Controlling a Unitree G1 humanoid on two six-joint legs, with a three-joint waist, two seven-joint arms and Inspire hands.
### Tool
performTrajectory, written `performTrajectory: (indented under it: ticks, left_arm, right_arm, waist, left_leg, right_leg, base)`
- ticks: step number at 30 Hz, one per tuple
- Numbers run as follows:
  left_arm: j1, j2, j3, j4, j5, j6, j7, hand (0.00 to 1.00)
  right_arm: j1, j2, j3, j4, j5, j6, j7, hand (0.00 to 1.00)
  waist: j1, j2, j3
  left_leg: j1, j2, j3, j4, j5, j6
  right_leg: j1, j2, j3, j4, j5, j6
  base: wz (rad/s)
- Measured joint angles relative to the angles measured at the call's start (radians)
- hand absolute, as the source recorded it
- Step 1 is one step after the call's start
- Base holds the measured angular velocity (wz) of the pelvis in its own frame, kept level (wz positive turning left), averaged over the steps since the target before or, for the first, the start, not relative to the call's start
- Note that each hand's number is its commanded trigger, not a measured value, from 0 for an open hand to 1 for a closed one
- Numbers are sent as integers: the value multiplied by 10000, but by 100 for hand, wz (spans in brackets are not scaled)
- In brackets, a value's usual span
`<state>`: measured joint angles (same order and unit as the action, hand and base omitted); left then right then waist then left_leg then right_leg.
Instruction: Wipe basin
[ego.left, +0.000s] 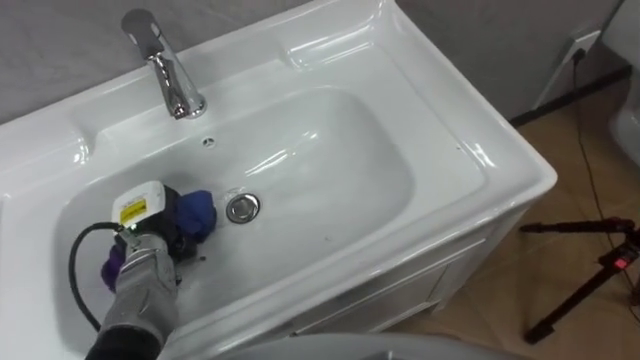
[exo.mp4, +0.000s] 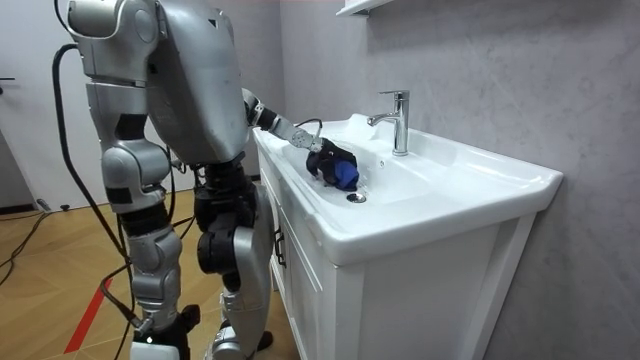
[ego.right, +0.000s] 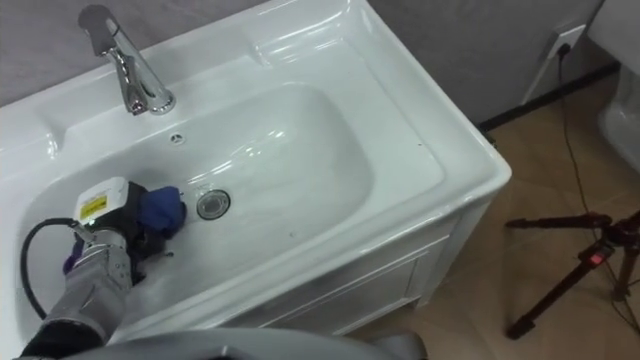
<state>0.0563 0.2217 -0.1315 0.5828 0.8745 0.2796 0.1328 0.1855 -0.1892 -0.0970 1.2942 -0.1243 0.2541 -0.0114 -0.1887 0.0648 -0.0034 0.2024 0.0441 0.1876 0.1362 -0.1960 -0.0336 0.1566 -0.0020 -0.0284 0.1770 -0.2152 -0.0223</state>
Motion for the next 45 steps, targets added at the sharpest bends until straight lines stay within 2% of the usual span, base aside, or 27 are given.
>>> performTrajectory:
  ticks: [3,7,13,15,18,21,28,34,36,39,41,45]
  left_arm:
    - [-166,-44,-54,39,-32,-2,-189,100]
    - [-504,-21,-344,263,-877,14,-202,100]
    - [-692,-139,-377,275,-2553,-4,-372,100]
    - [-735,-185,-380,263,-3554,-36,-433,100]
    - [-731,-246,-530,266,-4841,-218,-569,100]
    - [-737,-260,-759,240,-5665,-394,-569,100]
    - [-1039,-287,-1047,289,-6491,-653,-567,100]
    - [-1305,-319,-1601,49,-7565,-748,-720,100]
    - [-1537,-641,-2172,-125,-8037,-805,-1028,100]
    - [-1982,-1136,-2488,-191,-8071,-910,-1328,100]
    - [-2140,-1134,-2591,-320,-8076,-873,-1456,100]
    - [-2291,-1102,-2735,-349,-8412,-871,-1484,100]
  right_arm:
    - [10,18,125,-1,10,15,7,0]
    - [-23,15,469,-8,2,189,114,0]
    - [-112,49,757,-117,-25,503,358,0]
    - [-126,113,776,-205,-18,663,328,0]
    - [-130,222,1097,-276,5,742,282,0]
    - [-187,300,1439,-282,-3,760,371,0]
    - [-301,489,1640,-195,-15,764,476,0]
    - [-404,505,1633,-210,-6,745,574,0]
    - [-441,494,1637,-197,17,742,576,0]
    - [-450,486,1634,-234,-8,727,581,0]
    - [-436,470,1641,-224,19,676,590,0]
    - [-453,377,1953,-208,207,640,593,0]
  waist:
    - [-12,-68,11]
    - [-51,-113,6]
    - [-110,-107,6]
    - [-119,-107,6]
    - [-132,-108,6]
    - [-215,-113,6]
    - [-285,-164,25]
    - [-747,-193,62]
    - [-894,-192,69]
    - [-1069,-206,85]
    - [-1157,-182,101]
    - [-1199,-61,181]
  left_leg:
    - [9,-28,11,0,1,2]
    - [-40,-71,28,1,17,28]
    - [-69,-116,12,6,42,70]
    - [-71,-136,16,6,43,71]
    - [-61,-169,15,1,43,72]
    - [-106,-220,17,-1,48,79]
    - [-225,-286,66,-5,48,81]
    - [-386,-363,61,-4,90,152]
    - [-369,-387,161,0,94,161]
    - [-356,-391,275,-1,77,190]
    - [-356,-387,295,1,76,192]
    - [-420,-401,296,2,64,211]
  right_leg:
    - [-29,-34,16,73,-19,28]
    - [-40,-128,-32,96,-51,65]
    - [-53,-122,-53,96,-60,91]
    - [-58,-136,-50,96,-63,100]
    - [-46,-173,-57,107,-67,114]
    - [-70,-244,-129,112,-92,156]
    - [-151,-314,-147,70,-60,235]
    - [-196,-371,-128,-77,23,318]
    - [-211,-399,-32,-74,38,348]
    - [-236,-403,56,-71,43,359]
    - [-249,-392,110,-75,44,362]
    - [-294,-410,60,-79,38,383]
  base:
    - [-1]
    - [6]
    - [2]
    - [0]
    - [0]
    - [7]
    - [1]
    - [4]
    - [-12]
    - [-10]
    - [-7]
    - [4]
